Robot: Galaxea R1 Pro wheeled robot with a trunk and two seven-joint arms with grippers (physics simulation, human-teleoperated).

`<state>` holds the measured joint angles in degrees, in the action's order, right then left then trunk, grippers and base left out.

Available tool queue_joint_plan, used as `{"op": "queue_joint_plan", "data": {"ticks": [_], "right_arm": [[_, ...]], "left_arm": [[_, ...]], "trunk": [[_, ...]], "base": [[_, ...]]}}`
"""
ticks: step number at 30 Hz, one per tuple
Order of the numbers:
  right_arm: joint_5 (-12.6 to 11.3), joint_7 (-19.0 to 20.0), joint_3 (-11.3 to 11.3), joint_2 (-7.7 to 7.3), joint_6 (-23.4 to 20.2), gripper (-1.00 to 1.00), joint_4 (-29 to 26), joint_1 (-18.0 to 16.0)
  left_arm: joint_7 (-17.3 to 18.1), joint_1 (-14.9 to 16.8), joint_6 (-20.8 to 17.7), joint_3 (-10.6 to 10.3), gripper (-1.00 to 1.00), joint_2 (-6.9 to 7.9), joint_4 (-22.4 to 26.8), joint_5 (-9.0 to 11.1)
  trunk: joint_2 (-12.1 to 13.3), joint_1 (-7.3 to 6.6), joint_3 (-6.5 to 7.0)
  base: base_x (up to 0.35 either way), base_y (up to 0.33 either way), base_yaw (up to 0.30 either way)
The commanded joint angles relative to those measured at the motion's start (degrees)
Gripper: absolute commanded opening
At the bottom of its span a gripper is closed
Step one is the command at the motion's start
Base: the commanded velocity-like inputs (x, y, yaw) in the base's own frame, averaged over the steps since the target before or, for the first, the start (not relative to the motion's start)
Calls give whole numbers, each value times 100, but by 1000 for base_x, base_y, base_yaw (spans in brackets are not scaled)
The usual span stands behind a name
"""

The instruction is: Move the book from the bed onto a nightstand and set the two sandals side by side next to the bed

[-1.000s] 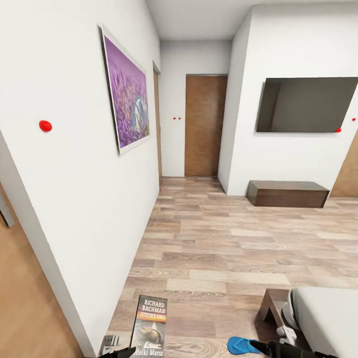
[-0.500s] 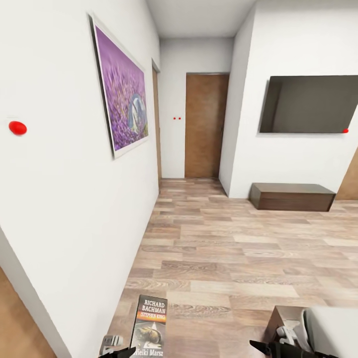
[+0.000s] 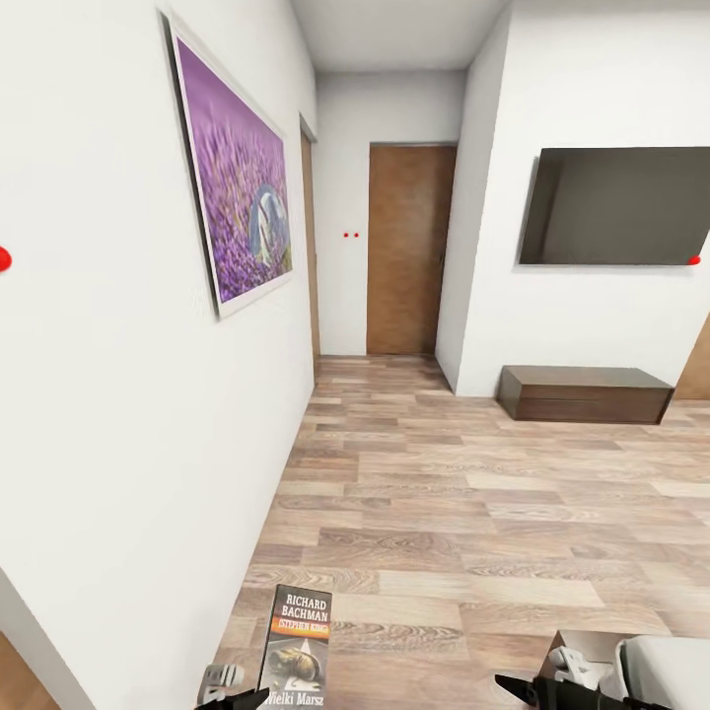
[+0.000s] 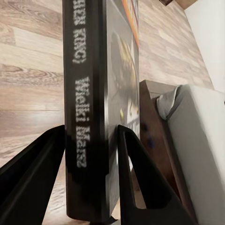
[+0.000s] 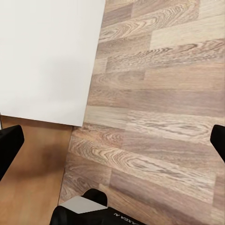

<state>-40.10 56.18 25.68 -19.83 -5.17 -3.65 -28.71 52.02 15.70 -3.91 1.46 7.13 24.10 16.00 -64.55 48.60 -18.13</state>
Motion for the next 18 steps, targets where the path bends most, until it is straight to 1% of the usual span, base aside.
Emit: {"op": "queue_joint_plan", "data": {"ticks": [1,3,4,5,6,7,9,10,11,13,15,18], "right_arm": [[-59,16,34,-3,-54,100,-4,-3],[-59,16,34,-2,-54,100,-4,-3],[-59,16,34,-2,-54,100,-4,-3],[-59,16,34,-2,-54,100,-4,-3],[-59,16,34,-3,-54,100,-4,-3],[-59,16,34,-3,-54,100,-4,-3],[-59,16,34,-3,-54,100,-4,-3],[-59,16,34,-3,-54,100,-4,-3],[-59,16,34,-3,-54,100,-4,-3],[-59,16,34,-1,-54,100,-4,-3],[-59,16,34,-2,-54,100,-4,-3],[-59,16,34,-3,-54,100,-4,-3]], "left_arm": [[27,3,-45,12,-100,2,0,17],[31,3,-48,16,-100,5,7,-22],[33,6,-51,18,-100,9,10,-87],[36,8,-53,19,-100,12,12,-190],[40,6,-58,20,-100,14,17,-409],[41,7,-58,20,-100,13,19,-492],[37,9,-57,23,-100,10,22,-815],[34,10,-54,25,-100,9,23,-927],[31,9,-52,32,-100,9,24,-996],[29,11,-50,44,-100,14,27,-1067],[26,11,-49,51,-100,16,27,-1092],[26,10,-49,59,-100,17,28,-1103]], "trunk": [[-5,0,-7],[-5,0,-7],[-5,0,-7],[-5,0,-7],[-5,0,-7],[-5,0,-7],[-5,0,-7],[-5,0,-7],[-5,0,-7],[-5,0,-7],[-5,0,-7],[-5,0,-7]], "base": [[6,0,0],[3,0,0],[2,0,0],[15,0,0],[46,0,0],[52,0,0],[38,0,0],[19,0,0],[12,0,0],[6,0,0],[19,0,0],[181,0,0]]}}
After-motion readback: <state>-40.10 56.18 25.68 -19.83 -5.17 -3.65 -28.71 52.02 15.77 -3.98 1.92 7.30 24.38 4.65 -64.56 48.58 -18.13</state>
